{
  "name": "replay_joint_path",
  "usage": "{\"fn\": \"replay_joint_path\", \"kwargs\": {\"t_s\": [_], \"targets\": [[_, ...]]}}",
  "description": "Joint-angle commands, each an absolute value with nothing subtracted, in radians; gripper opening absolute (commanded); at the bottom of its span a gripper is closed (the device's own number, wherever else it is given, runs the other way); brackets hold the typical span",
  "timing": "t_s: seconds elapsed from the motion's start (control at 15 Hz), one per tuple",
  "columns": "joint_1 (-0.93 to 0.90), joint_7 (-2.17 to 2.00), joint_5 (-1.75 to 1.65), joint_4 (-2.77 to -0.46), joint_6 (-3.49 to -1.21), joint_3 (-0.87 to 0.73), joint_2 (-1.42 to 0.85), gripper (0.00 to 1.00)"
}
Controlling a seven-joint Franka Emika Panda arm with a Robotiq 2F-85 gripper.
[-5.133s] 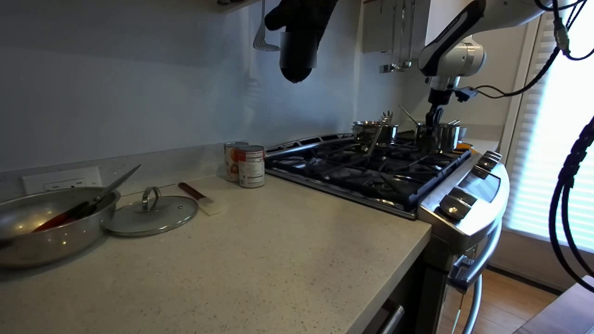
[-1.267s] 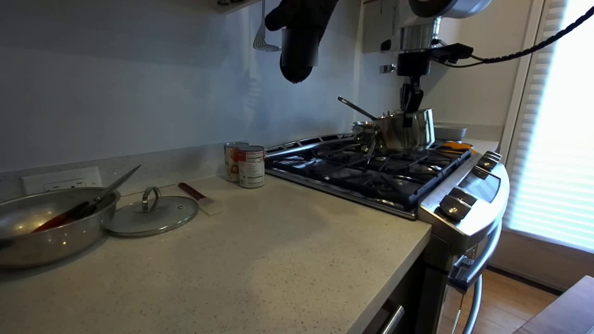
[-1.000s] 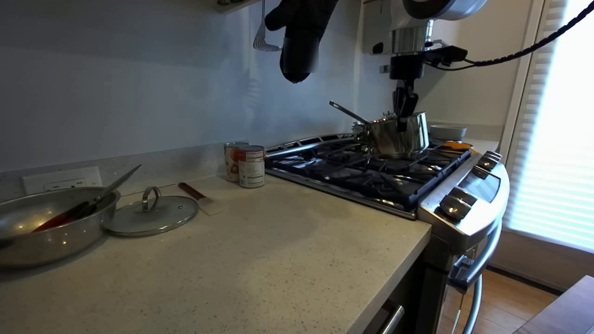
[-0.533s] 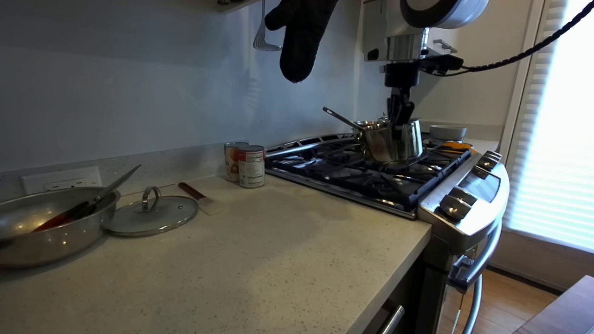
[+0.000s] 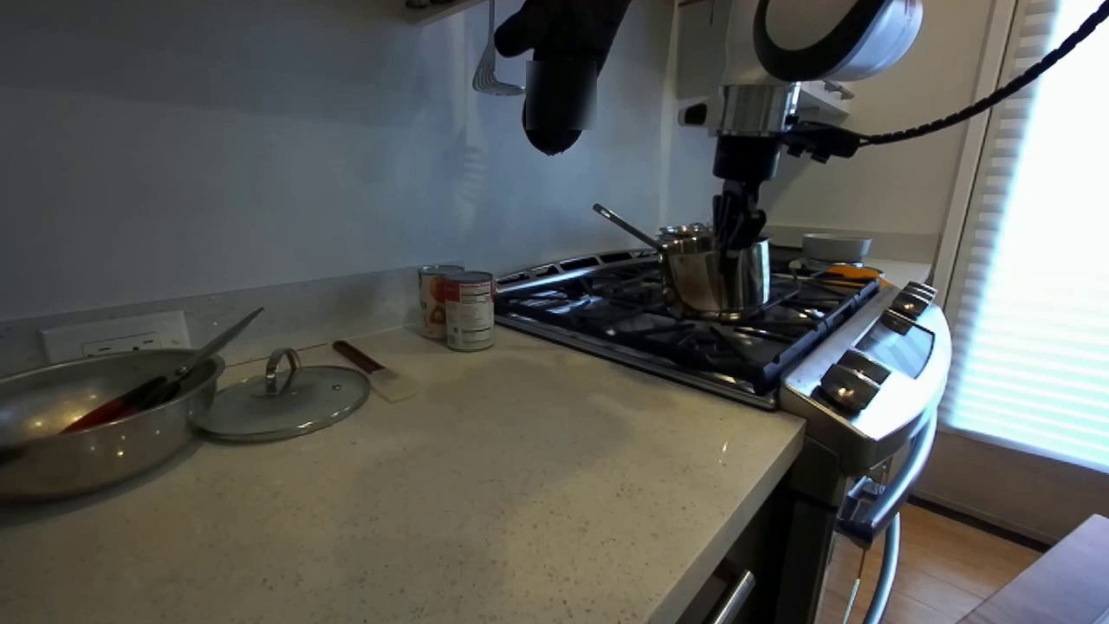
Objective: Move the pot to the left
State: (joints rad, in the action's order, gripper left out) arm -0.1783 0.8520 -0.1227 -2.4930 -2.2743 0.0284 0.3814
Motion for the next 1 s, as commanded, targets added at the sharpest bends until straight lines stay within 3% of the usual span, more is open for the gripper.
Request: {"fn": "replay_joint_path", "kwargs": {"t_s": [0.0,0.93], "targets": [[-0.202,0.937,-0.071,-2.529,-2.329,-0.011,0.436,0.02],[-0.198,1.070,0.014,-2.536,-2.358,-0.051,0.415,0.02]]}}
